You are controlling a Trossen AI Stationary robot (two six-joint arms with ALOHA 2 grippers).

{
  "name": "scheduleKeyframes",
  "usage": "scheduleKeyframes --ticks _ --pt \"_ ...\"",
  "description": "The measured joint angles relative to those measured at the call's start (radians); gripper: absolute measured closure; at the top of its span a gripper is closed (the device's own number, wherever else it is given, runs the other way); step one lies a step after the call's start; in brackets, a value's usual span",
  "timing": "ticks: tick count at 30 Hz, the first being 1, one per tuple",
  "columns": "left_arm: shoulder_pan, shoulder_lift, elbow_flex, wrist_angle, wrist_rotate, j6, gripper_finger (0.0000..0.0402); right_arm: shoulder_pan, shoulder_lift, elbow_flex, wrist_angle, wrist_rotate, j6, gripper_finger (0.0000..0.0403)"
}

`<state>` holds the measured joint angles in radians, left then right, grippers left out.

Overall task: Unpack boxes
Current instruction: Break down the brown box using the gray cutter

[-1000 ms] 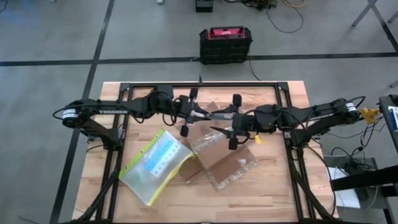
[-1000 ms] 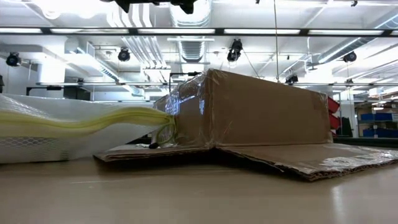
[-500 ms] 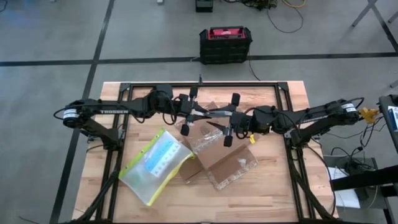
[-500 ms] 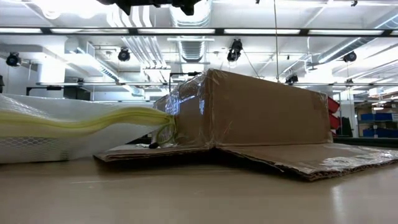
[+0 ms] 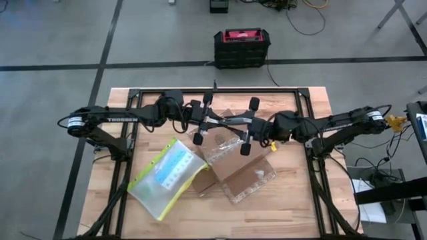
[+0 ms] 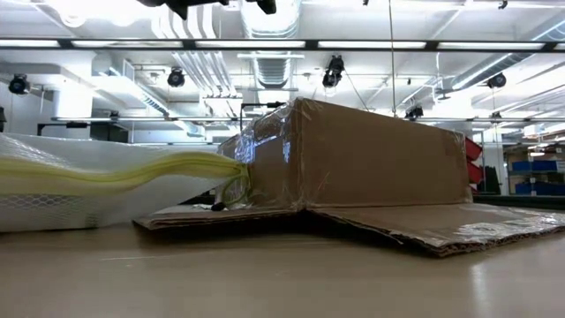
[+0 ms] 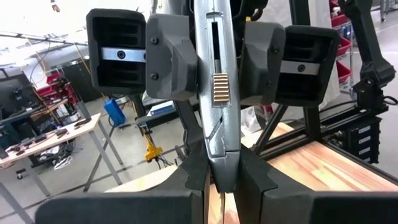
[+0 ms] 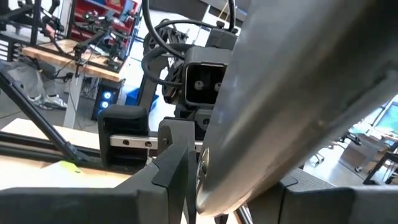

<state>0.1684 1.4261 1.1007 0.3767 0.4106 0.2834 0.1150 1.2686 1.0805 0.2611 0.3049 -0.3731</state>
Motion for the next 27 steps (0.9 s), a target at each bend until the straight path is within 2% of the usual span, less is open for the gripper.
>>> scheduleKeyframes --ticks 9,15,19,27 --pt "-0.001 0.000 0.000 0.025 0.002 -0.007 0.0378 0.000 0.002 0.001 0.038 -0.027 -0.034 0.0273" --pt "-0.002 0.000 0.000 0.031 0.004 -0.001 0.0380 -0.001 0.002 0.005 0.037 -0.026 -0.028 0.0345" --pt "-0.002 0.000 0.000 0.029 0.003 -0.002 0.0377 -0.001 0.002 0.005 0.037 -0.026 -0.037 0.0346" --pt "0.002 -0.010 0.000 0.024 0.002 0.019 0.0259 -0.002 0.004 0.000 0.011 -0.021 -0.039 0.0346"
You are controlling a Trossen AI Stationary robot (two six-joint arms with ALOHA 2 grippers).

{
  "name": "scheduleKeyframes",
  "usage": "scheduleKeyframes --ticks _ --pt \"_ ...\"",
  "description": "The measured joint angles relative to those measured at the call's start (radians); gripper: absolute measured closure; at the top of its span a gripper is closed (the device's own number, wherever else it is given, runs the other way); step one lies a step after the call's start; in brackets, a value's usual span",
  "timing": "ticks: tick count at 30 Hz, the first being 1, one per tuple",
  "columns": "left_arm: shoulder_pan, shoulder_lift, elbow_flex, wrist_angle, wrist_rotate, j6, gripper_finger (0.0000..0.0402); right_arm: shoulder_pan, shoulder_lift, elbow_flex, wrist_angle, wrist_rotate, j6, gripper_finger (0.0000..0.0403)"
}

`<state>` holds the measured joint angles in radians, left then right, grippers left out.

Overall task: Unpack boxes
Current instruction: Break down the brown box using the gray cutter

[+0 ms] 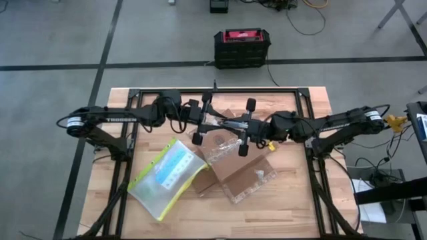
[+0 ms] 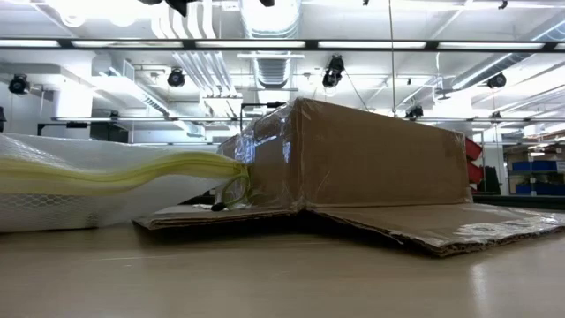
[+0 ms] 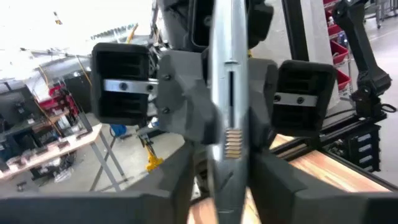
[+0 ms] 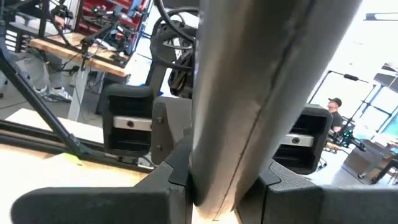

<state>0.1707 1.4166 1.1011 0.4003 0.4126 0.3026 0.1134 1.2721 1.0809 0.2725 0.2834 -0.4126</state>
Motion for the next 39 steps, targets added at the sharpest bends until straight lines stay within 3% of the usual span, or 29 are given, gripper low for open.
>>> scheduleKeyframes --ticks 5,10,17,23,27,33,39 --pt "0.002 0.002 0.001 -0.014 -0.002 0.006 0.0218 -0.005 -0.002 0.011 -0.017 -0.003 0.001 0.0346" --pt "0.009 0.004 0.001 -0.054 -0.005 0.007 0.0218 -0.006 -0.003 0.053 -0.068 -0.002 0.007 0.0346" --pt "0.014 0.005 0.001 -0.057 -0.009 0.003 0.0268 -0.009 -0.004 0.070 -0.125 -0.030 0.017 0.0346" --pt "0.017 0.005 0.001 -0.099 -0.014 0.019 0.0379 -0.010 0.002 0.070 -0.121 -0.027 0.020 0.0346" --pt "0.017 0.006 0.001 -0.072 -0.013 0.024 0.0386 -0.009 0.001 0.071 -0.115 -0.021 0.019 0.0345" --pt "0.016 0.003 0.000 0.014 0.059 0.033 0.0399 -0.009 0.002 0.072 -0.117 -0.025 0.026 0.0298" --pt "0.016 0.002 0.000 0.036 0.076 0.033 0.0398 -0.009 0.006 0.072 -0.099 -0.034 0.023 0.0310"
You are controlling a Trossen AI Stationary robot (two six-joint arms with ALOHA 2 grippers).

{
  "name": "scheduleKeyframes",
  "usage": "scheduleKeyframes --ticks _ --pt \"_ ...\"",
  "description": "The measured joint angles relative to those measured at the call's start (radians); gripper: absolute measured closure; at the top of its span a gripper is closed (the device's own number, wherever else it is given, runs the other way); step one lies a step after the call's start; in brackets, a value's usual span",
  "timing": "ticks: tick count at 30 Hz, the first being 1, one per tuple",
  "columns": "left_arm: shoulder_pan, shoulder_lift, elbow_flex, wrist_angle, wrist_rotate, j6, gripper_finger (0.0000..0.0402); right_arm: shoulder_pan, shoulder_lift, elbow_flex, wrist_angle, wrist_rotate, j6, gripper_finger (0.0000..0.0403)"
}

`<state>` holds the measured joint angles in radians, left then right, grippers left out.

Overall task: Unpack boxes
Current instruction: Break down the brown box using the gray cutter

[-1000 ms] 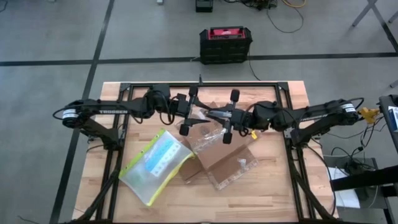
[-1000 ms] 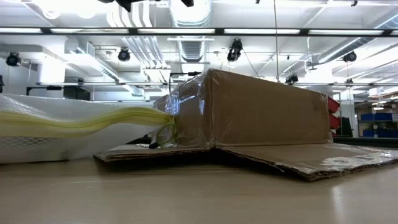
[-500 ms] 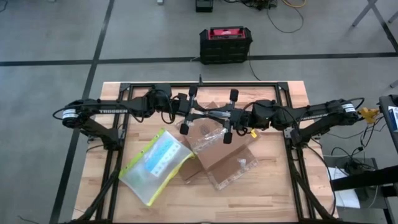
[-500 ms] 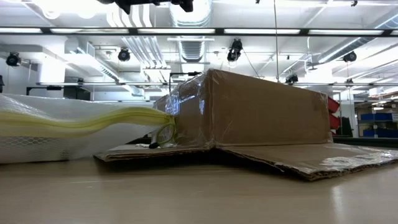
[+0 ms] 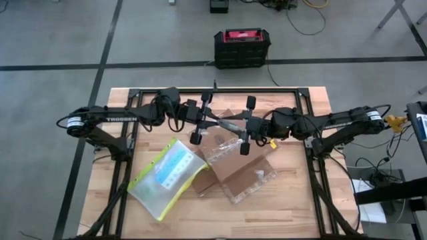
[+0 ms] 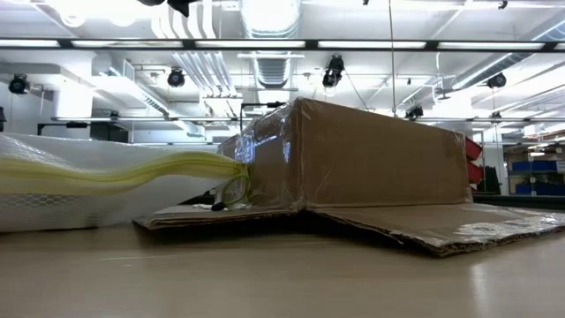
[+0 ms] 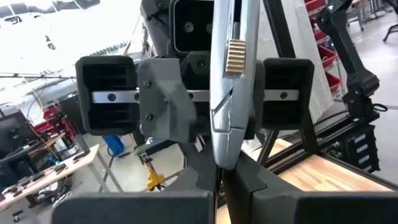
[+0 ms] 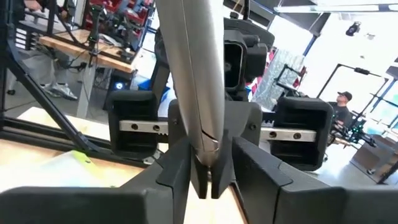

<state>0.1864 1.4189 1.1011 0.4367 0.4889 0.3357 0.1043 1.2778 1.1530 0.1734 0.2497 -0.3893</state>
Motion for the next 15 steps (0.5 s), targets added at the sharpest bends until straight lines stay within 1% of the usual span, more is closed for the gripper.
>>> scheduleKeyframes --ticks 2,5,9,12,15 --pt "0.000 0.000 0.000 0.000 0.000 -0.004 0.0398 0.000 0.001 0.000 0.006 -0.012 -0.006 0.0322" --pt "0.000 0.000 0.000 0.000 0.001 -0.008 0.0398 0.000 0.001 0.000 0.017 -0.058 -0.005 0.0340" --pt "0.000 0.001 0.000 0.000 0.003 -0.017 0.0399 0.000 0.005 0.000 0.019 -0.059 -0.006 0.0354" --pt "0.000 0.002 0.000 -0.002 0.000 -0.025 0.0400 -0.002 0.017 0.000 0.036 -0.040 -0.005 0.0359" --pt "0.000 0.002 0.000 -0.004 0.000 -0.034 0.0400 -0.012 0.034 0.006 0.052 -0.040 0.006 0.0376"
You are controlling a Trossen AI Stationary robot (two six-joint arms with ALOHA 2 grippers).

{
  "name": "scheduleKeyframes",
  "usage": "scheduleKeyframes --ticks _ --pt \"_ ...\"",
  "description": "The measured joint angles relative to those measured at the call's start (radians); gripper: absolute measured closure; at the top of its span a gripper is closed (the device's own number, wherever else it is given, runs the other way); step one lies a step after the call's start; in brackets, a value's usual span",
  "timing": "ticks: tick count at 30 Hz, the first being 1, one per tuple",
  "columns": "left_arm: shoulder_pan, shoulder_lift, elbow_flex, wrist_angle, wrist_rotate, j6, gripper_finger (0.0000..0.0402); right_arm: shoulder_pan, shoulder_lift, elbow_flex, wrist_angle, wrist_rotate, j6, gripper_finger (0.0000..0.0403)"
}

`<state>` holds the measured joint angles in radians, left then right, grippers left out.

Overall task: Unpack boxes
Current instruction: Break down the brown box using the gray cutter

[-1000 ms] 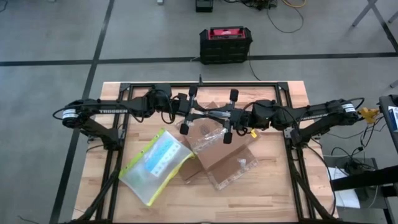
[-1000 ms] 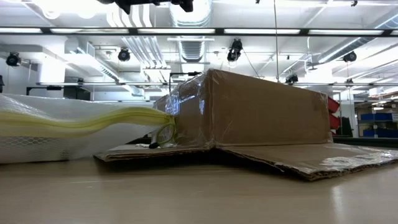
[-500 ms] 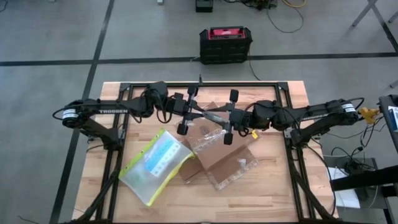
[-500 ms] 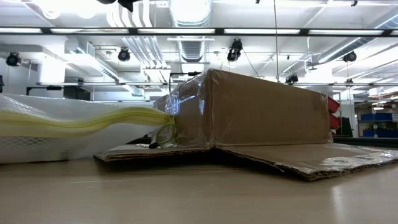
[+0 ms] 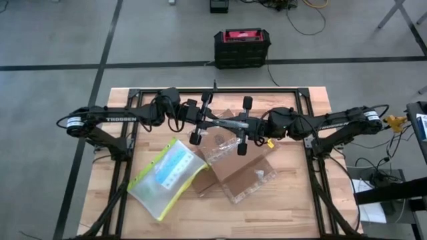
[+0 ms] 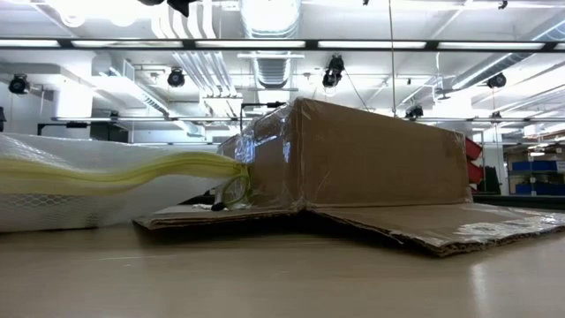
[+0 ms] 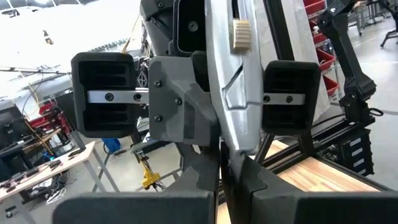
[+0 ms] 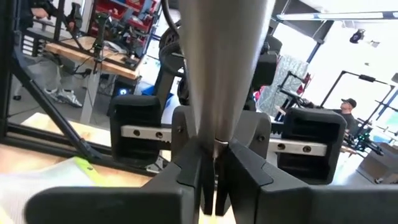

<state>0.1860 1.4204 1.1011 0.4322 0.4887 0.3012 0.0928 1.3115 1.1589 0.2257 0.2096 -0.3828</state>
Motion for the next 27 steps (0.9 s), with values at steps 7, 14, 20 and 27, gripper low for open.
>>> scheduleKeyframes --ticks 7,14,20,27 --pt "0.003 0.000 0.000 -0.041 -0.028 -0.054 0.0401 -0.014 0.026 0.015 0.000 0.002 0.090 0.0401" --pt "0.009 0.001 0.000 -0.205 -0.060 -0.222 0.0401 -0.016 0.025 0.017 -0.077 0.197 0.318 0.0402" --pt "0.038 -0.060 -0.026 -0.631 -0.260 -0.219 0.0401 -0.017 -0.017 0.015 -0.340 0.310 0.409 0.0402" --pt "0.087 -0.228 -0.170 -0.754 -0.307 -0.304 0.0401 0.000 -0.087 -0.001 -0.583 0.308 0.545 0.0403"
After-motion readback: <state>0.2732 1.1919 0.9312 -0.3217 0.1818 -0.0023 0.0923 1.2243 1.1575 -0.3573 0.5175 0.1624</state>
